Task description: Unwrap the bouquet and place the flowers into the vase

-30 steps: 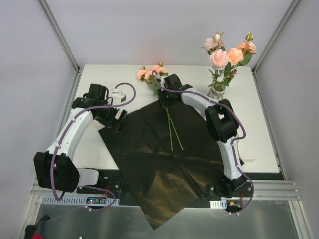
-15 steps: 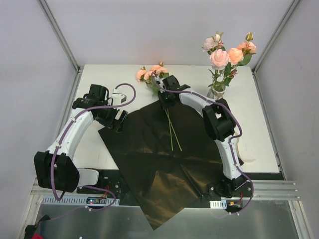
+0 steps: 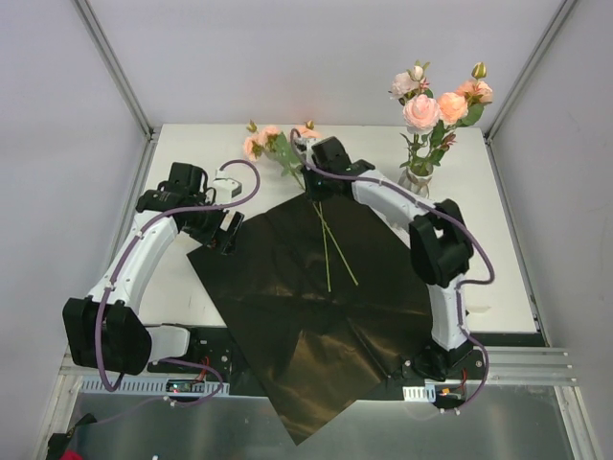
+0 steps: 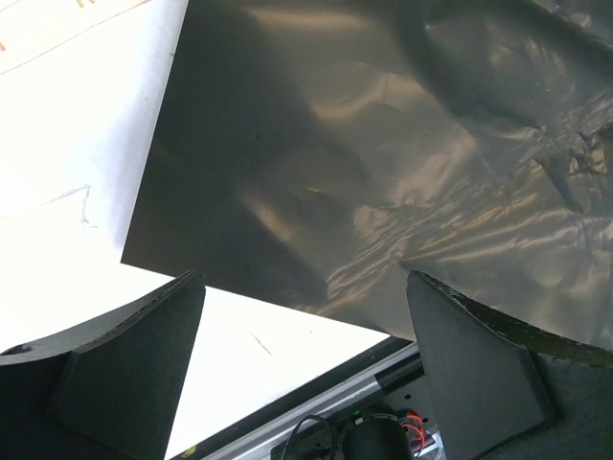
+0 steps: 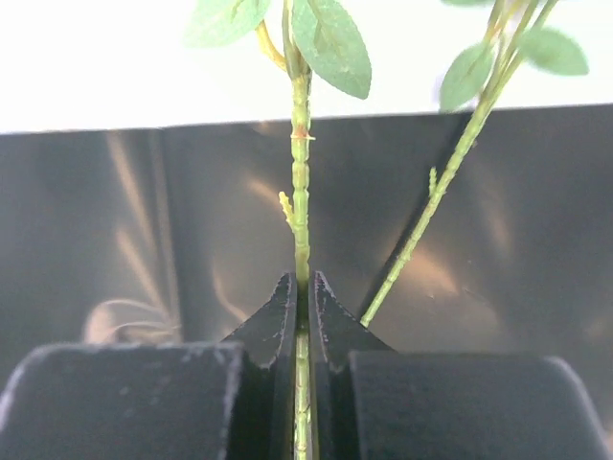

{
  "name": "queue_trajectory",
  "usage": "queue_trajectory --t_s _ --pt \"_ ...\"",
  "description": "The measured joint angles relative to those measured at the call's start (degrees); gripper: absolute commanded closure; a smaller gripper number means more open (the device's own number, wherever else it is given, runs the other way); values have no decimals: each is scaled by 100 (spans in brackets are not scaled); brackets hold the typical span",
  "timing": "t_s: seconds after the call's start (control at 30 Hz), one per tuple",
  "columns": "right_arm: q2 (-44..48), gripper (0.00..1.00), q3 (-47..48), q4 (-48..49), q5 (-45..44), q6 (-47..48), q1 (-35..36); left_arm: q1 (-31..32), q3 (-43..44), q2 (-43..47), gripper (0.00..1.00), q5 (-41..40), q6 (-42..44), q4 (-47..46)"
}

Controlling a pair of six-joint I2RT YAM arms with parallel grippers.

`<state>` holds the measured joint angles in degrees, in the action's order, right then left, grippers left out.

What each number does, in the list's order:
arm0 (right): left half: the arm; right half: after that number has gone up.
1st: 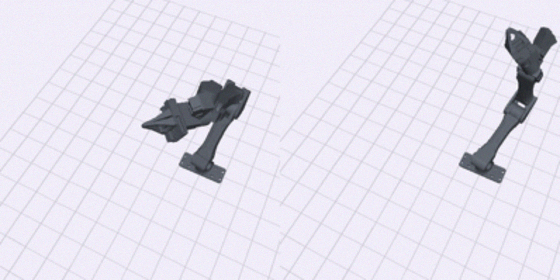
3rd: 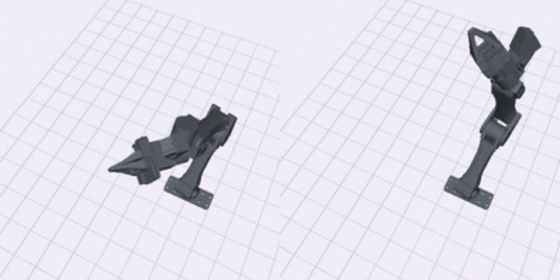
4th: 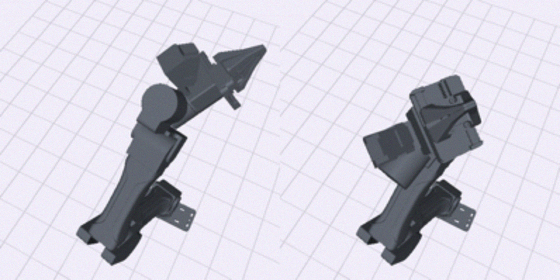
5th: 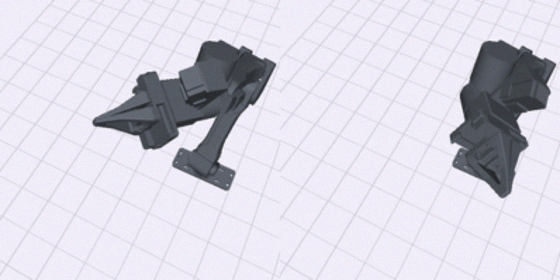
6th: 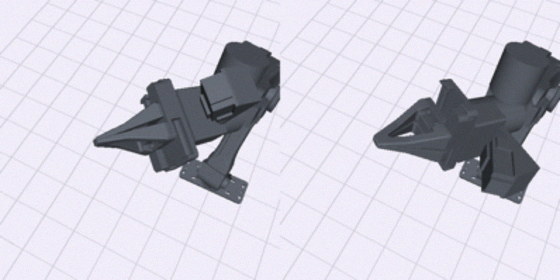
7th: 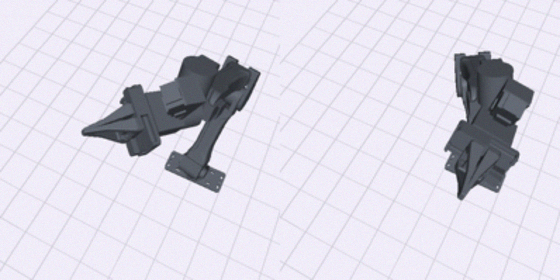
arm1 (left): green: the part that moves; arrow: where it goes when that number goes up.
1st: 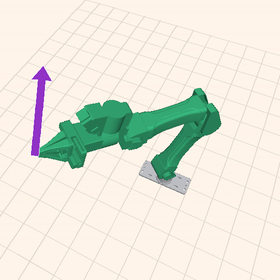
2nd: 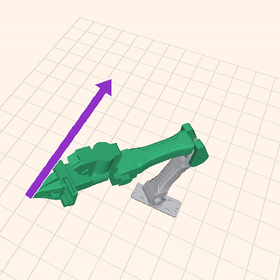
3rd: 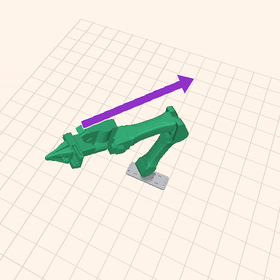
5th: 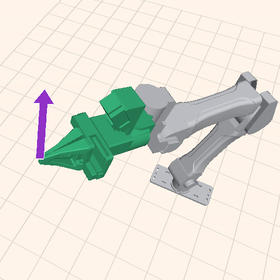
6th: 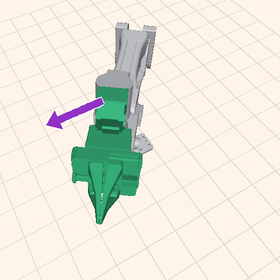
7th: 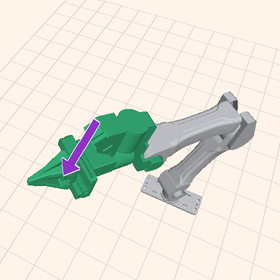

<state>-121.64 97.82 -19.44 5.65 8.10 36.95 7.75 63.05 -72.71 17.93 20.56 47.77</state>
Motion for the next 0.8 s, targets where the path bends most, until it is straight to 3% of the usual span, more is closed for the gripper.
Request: queue_trajectory --t_s 0.37,0.57,0.8 --pt "3021 99 -90 981 166 7 -85 0 -20 275 13 0 -20 0" --pt "5042 99 -1405 2549 -223 658 -164 0 -20 308 13 0 -22 0" --pt "5875 99 -1692 3646 -964 1545 -844 0 -20 308 13 0 -22 2"
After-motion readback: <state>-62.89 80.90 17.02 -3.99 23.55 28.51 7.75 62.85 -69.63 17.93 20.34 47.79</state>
